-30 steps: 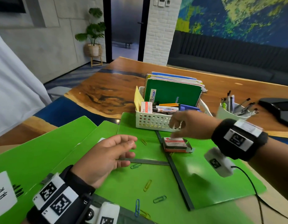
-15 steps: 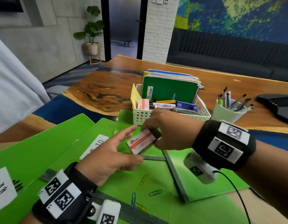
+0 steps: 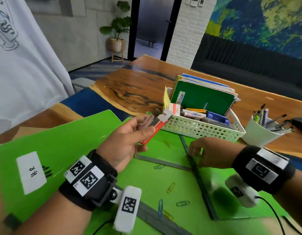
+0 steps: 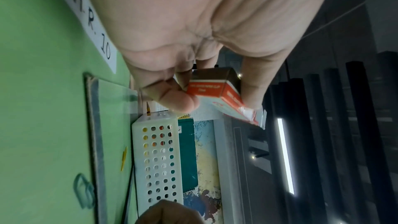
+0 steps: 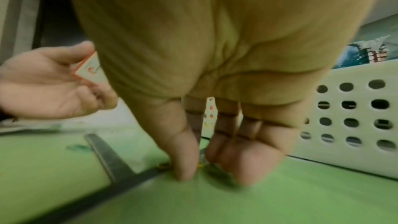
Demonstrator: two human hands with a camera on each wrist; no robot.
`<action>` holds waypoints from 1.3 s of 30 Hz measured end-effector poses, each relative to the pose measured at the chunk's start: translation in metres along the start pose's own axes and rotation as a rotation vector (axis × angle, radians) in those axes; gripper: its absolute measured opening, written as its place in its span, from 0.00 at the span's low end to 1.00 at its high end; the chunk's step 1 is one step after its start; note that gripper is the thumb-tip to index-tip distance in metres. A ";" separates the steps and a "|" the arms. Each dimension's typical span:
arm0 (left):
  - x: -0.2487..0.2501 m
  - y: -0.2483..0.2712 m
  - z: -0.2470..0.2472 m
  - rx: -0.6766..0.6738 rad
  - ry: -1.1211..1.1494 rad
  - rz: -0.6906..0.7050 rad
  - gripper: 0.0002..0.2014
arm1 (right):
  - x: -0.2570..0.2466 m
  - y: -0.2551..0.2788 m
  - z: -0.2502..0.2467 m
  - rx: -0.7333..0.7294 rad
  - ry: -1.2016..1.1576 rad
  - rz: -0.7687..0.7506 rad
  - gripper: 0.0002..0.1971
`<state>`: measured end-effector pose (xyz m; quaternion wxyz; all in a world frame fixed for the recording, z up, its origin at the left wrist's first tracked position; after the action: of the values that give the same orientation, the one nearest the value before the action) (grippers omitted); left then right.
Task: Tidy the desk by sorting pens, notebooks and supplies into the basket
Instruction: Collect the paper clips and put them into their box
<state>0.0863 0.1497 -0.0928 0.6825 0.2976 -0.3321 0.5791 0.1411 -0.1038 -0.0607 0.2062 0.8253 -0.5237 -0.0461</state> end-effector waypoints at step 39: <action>-0.003 0.000 0.003 -0.001 -0.027 -0.007 0.23 | -0.080 0.001 0.007 0.179 -0.108 -0.303 0.14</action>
<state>0.0858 0.1453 -0.0938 0.6802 0.3064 -0.3405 0.5723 0.1021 -0.0353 -0.0781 0.0943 0.9061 -0.4056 -0.0742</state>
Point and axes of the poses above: each hand's wrist, its own y-axis away from the middle knuckle, its own z-axis out of the palm, x = y × z, the point moved 2 cm from there along -y, towards the middle knuckle, and after that the axes turned 7 degrees about y, right-handed, at the moved point
